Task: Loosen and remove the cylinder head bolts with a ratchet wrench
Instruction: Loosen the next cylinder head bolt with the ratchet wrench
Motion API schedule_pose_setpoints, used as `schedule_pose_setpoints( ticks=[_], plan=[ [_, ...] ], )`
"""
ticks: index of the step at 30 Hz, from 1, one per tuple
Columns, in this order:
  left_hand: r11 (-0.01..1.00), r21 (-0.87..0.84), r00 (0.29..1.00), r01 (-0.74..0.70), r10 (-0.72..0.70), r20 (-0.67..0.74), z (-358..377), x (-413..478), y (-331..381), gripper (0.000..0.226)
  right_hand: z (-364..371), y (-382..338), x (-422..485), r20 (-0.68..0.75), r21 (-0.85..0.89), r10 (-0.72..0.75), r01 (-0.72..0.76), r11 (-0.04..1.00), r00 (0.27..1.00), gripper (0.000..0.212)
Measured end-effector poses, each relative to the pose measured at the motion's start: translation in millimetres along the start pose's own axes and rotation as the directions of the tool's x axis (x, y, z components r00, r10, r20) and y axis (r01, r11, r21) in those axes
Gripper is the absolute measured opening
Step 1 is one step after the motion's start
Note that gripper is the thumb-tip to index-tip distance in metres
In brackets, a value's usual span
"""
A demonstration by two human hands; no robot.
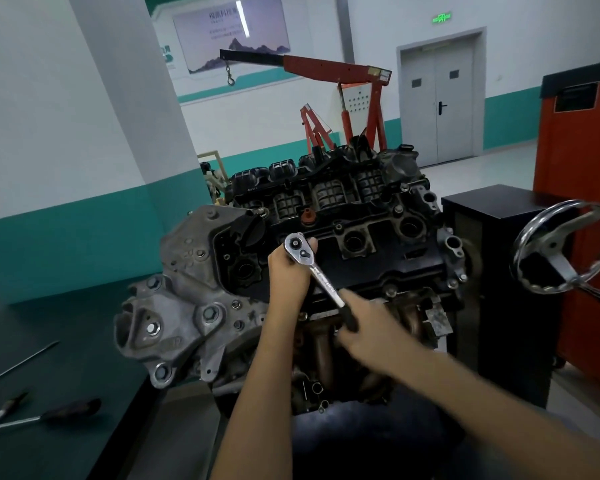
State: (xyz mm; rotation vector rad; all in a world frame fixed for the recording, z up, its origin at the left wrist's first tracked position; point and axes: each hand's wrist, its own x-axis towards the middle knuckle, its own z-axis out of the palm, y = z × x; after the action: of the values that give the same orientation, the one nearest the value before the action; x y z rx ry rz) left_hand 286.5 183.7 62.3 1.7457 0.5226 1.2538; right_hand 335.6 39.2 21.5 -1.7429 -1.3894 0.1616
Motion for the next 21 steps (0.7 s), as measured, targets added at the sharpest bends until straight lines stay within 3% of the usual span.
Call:
schedule_pose_setpoints(
  ticks=[2,4,6,8,10,13,17,19,21],
  plan=[
    [0.999,0.021,0.999,-0.033,0.033,0.026,-1,-2,1,0.044,-47,9,15,0.106,-0.156,-0.072,0.089,0.984,0.992,0.024],
    [0.999,0.014,0.999,-0.048,0.048,-0.010,0,-4,3,0.042,-84,11,37,0.182,-0.406,-0.104,0.171,0.898,0.978,0.022],
    [0.998,-0.013,0.997,-0.059,0.058,-0.049,0,-6,1,0.031,-98,7,52,0.188,-0.620,-0.157,0.241,0.747,0.970,0.023],
    [0.998,-0.043,0.996,-0.042,0.038,-0.076,1,-8,-1,0.020,-90,6,49,0.128,-0.667,-0.180,0.219,0.712,0.975,0.026],
    [0.996,-0.084,0.994,-0.029,0.020,-0.104,3,-12,-3,0.031,-64,10,29,0.041,-0.555,-0.146,0.145,0.819,0.988,0.024],
    [0.995,-0.101,0.992,-0.010,-0.003,-0.125,7,-13,-1,0.039,-7,2,-1,-0.058,-0.159,-0.019,0.009,0.987,0.998,0.027],
    [0.998,-0.044,0.988,-0.033,0.026,-0.150,6,-12,3,0.041,60,-23,-7,-0.118,0.186,0.096,-0.073,0.980,0.988,0.021],
    [0.999,-0.046,0.991,-0.020,0.014,-0.135,3,-11,4,0.040,60,-23,-5,-0.095,0.193,0.112,-0.092,0.977,0.989,0.023],
    [0.998,-0.058,0.996,-0.001,-0.004,-0.089,0,-8,2,0.039,34,-10,-2,-0.047,0.052,0.048,-0.046,0.998,0.998,0.024]
  ],
)
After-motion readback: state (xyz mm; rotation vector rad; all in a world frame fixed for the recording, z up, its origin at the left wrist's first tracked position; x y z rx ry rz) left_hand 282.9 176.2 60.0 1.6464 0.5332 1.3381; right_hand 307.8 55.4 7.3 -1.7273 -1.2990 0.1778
